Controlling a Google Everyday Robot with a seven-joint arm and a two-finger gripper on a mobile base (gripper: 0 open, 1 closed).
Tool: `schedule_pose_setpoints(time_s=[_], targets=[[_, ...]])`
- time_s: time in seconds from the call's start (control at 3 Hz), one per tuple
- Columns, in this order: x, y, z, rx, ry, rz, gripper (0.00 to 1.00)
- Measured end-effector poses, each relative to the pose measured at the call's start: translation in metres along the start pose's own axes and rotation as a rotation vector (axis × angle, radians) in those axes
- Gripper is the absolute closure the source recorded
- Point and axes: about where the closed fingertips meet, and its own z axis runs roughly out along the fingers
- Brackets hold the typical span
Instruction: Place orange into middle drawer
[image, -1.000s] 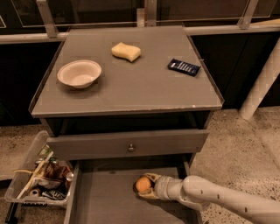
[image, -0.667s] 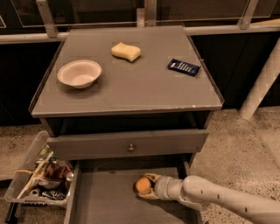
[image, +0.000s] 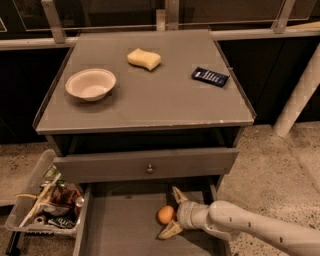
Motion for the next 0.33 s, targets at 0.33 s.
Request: schedule_pose_setpoints(time_s=[0.33], targets=[[0.0,0.0,0.0,0.0,0.0,0.0,0.0]])
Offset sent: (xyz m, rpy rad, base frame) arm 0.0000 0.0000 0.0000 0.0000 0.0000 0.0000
